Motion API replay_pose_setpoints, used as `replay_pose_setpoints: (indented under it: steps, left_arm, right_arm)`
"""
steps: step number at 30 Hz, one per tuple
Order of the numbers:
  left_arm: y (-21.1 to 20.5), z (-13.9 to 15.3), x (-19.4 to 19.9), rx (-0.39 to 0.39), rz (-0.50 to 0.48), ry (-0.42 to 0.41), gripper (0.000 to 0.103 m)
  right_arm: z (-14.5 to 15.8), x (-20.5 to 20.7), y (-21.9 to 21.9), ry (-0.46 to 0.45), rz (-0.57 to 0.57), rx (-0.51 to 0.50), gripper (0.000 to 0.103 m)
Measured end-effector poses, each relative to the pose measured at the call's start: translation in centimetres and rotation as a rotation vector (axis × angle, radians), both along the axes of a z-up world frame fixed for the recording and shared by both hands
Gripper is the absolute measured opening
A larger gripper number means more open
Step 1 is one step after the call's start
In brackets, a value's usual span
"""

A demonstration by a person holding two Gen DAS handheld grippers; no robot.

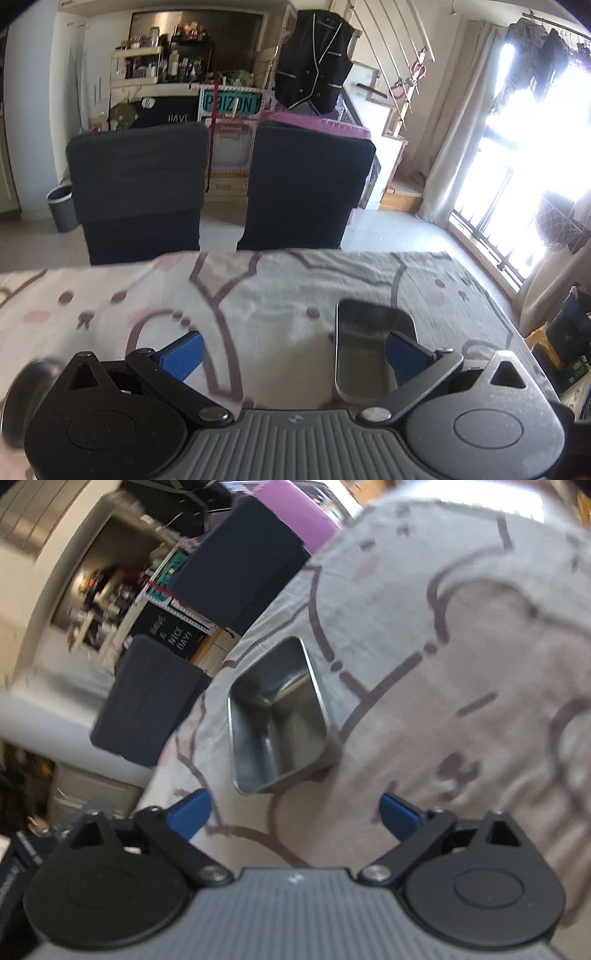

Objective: Organize plates and bowls
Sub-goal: 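Move both grippers to a second steel tray and close on its rim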

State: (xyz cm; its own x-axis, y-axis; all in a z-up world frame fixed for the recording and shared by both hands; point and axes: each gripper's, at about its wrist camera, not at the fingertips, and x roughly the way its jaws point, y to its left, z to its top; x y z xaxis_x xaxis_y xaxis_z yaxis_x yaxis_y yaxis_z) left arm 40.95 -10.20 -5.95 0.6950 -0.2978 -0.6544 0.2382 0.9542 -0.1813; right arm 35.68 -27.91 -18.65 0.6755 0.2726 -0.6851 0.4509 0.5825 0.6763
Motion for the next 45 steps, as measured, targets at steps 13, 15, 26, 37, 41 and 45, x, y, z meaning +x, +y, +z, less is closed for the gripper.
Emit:
replay_pose_setpoints:
  steps: [13, 15, 26, 37, 41, 45]
  left_arm:
    - [0.4, -1.8, 2.5, -0.016, -0.006, 0.009, 0.103]
    - [0.5, -2.1, 2.5, -0.019, -0.006, 0.015, 0.103]
    - [0.6, -2.0, 2.1, -0.013, -0.024, 0.015, 0.103]
    - [-1.2, -2.6, 3.3, -0.027, -0.071, -0.009, 0.094]
    - [-2.4, -3.3, 4.3, -0.036, -0.098, 0.016, 0.084]
    - [-3.3, -4.6, 5.2, -0.048, -0.111, 0.069, 0.066]
  right_arm:
    - [-2.5, 4.2, 2.7, 0.029, -0.081, 0.126, 0.032]
    - [-2.9, 4.4, 2.8, 0.046, -0.096, 0.127, 0.028]
    - [-1.9, 4.3, 2.4, 0.052, -0.04, 0.066, 0.015]
    - [-0.3, 3.9, -0.6, 0.044, -0.076, -0.135, 0.006]
    - [0.0, 3.6, -2.0, 0.02, -0.093, -0.231, 0.002]
    - [-0.2, 3.8, -3.4, -0.005, -0.091, -0.281, 0.003]
